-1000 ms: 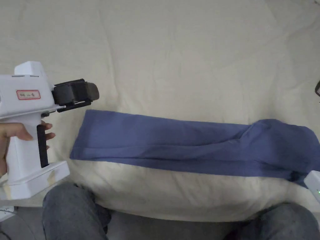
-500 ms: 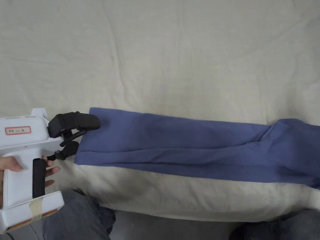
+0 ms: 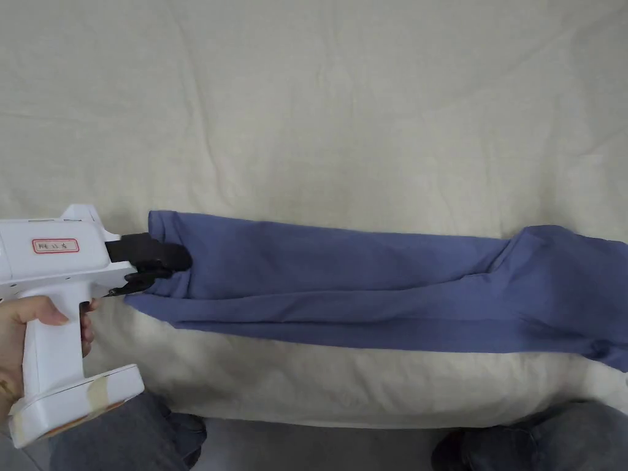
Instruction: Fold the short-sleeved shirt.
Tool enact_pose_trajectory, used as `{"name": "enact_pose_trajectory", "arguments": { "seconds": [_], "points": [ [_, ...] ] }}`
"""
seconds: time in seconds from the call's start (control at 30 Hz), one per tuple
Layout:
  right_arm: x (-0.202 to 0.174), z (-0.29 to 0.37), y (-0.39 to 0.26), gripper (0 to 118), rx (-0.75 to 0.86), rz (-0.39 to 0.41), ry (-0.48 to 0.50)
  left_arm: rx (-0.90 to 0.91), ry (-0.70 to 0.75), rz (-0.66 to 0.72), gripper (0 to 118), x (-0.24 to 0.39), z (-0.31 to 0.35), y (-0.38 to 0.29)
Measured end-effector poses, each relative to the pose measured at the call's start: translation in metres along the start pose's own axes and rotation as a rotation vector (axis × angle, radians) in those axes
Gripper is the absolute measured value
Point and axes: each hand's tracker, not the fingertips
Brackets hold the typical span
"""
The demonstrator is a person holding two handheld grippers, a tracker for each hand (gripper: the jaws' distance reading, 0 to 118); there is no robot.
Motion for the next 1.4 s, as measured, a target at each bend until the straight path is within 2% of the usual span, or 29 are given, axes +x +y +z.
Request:
{"name": "enact_pose_trajectory", "arguments": {
  "seconds": [0.07, 0.17, 0.3, 0.4, 0.53, 0.6, 0.73, 0.83, 0.93, 1.03, 1.17, 1.27, 1.3, 1.33, 1.37, 1.4],
  "points": [
    [0.001, 0.003, 0.000, 1, 0.004, -0.004, 0.008, -0.029, 0.122, 0.024, 10, 0.015, 0.001, 0.003],
    [0.002, 0.004, 0.001, 1, 0.006, -0.003, 0.017, 0.016, 0.254, -0.034, 10, 0.039, 0.015, 0.008],
    [0.003, 0.009, 0.003, 1, 0.014, 0.001, 0.046, 0.079, 0.204, 0.049, 10, 0.054, 0.046, 0.011],
    [0.003, 0.014, 0.005, 1, 0.023, 0.006, 0.072, 0.141, 0.305, -0.011, 10, 0.062, 0.072, 0.014],
    [0.004, 0.020, 0.006, 1, 0.042, 0.008, 0.103, 0.217, 0.523, -0.079, 10, 0.067, 0.108, 0.019],
    [0.003, 0.023, 0.004, 1, 0.050, 0.006, 0.113, 0.239, 0.570, -0.124, 10, 0.078, 0.121, 0.017],
    [0.005, 0.026, 0.001, 1, 0.058, -0.005, 0.126, 0.252, 0.493, -0.179, 10, 0.122, 0.131, -0.002],
    [0.009, 0.031, 0.001, 1, 0.064, -0.014, 0.137, 0.234, 0.424, -0.283, 10, 0.162, 0.116, -0.023],
    [0.006, 0.041, 0.001, 1, 0.081, -0.010, 0.142, 0.170, 0.352, -0.349, 10, 0.194, 0.082, -0.044],
    [0.006, 0.050, 0.000, 1, 0.089, -0.010, 0.139, 0.101, 0.267, -0.347, 10, 0.211, 0.037, -0.058],
    [0.020, 0.055, -0.005, 1, 0.094, -0.007, 0.129, -0.001, 0.282, -0.395, 10, 0.221, -0.037, -0.072],
    [0.027, 0.060, -0.009, 1, 0.084, -0.011, 0.101, -0.090, 0.315, -0.364, 10, 0.218, -0.088, -0.083],
    [0.030, 0.060, -0.010, 1, 0.081, -0.015, 0.092, -0.104, 0.316, -0.369, 13, 0.217, -0.102, -0.087],
    [0.034, 0.061, -0.012, 1, 0.075, -0.019, 0.082, -0.109, 0.327, -0.378, 25, 0.215, -0.116, -0.091],
    [0.037, 0.061, -0.013, 1, 0.070, -0.024, 0.074, -0.115, 0.339, -0.382, 47, 0.212, -0.128, -0.095],
    [0.039, 0.061, -0.014, 1, 0.063, -0.028, 0.068, -0.134, 0.336, -0.389, 81, 0.211, -0.137, -0.099]
  ]
}}
